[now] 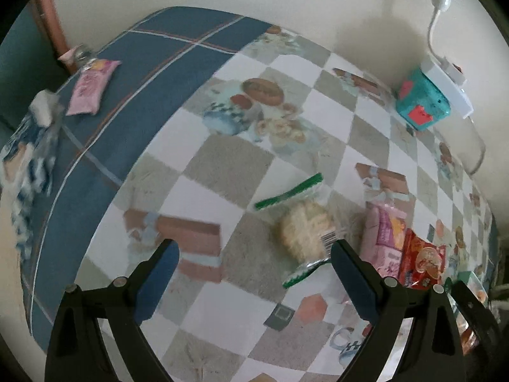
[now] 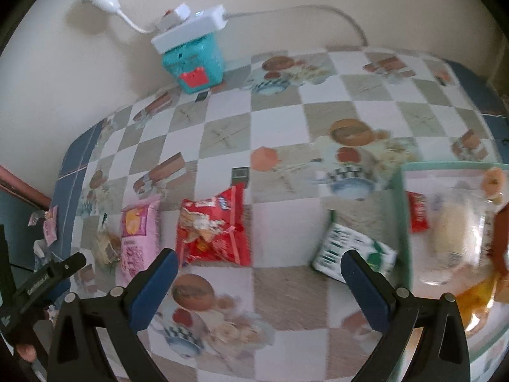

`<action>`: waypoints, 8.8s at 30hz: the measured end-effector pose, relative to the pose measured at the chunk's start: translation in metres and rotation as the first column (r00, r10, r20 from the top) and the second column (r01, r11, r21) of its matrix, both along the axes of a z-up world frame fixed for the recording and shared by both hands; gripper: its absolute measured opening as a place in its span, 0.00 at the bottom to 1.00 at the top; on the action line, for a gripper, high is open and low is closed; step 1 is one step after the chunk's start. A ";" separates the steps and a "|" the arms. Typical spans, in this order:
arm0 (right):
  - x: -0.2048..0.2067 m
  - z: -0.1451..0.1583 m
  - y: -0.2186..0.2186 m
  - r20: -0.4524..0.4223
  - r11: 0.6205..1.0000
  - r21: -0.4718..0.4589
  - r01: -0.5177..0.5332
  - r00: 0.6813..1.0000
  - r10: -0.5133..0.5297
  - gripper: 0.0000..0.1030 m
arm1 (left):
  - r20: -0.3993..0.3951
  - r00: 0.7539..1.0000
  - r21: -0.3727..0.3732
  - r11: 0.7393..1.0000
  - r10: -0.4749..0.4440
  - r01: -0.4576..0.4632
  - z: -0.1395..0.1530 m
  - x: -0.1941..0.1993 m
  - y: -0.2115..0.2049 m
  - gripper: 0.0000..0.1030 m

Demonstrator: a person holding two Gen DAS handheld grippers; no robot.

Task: Organize snacks
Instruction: 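Grasp the round cookie pack with the left tool while the right grasps the red candy bag, then carry both packs over the tray and open both tools to drop them, then withdraw both tools from the tray back over the remaining snacks, then grasp the pink roll bag with the left tool while the right grasps the green biscuit box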

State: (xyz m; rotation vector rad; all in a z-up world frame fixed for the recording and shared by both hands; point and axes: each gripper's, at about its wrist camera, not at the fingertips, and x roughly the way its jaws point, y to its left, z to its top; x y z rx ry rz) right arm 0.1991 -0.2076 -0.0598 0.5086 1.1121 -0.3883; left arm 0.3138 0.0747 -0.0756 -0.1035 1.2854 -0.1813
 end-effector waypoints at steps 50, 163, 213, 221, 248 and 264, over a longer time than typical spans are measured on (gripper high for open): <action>-0.050 -0.014 0.028 -0.058 0.999 0.025 0.041 0.998 -0.040 0.61 | -0.110 0.983 -0.025 0.988 0.150 -0.153 -0.021 -0.045 -0.019 0.50; -0.256 0.024 -0.278 0.186 0.832 -0.037 0.553 0.822 -0.538 0.92 | 0.195 0.861 0.202 0.878 -0.470 0.434 0.059 -0.255 -0.388 0.80; -0.088 0.038 -0.066 0.141 0.992 -0.126 0.011 0.990 0.007 1.00 | 0.138 0.969 0.084 0.973 0.204 -0.216 0.071 -0.075 -0.055 0.94; -0.060 0.003 -0.047 0.092 0.992 -0.114 -0.056 0.994 0.066 1.00 | 0.065 0.985 0.023 0.986 0.162 -0.163 0.025 -0.052 -0.063 0.94; -0.035 -0.035 -0.022 -0.030 0.971 -0.125 -0.202 0.979 0.200 0.55 | 0.066 0.998 0.005 1.000 -0.018 0.018 -0.018 -0.043 -0.117 0.74; -0.032 -0.039 -0.010 -0.062 0.955 -0.189 -0.229 0.973 0.221 0.46 | 0.045 0.998 0.054 0.998 -0.031 0.028 -0.029 -0.044 -0.124 0.51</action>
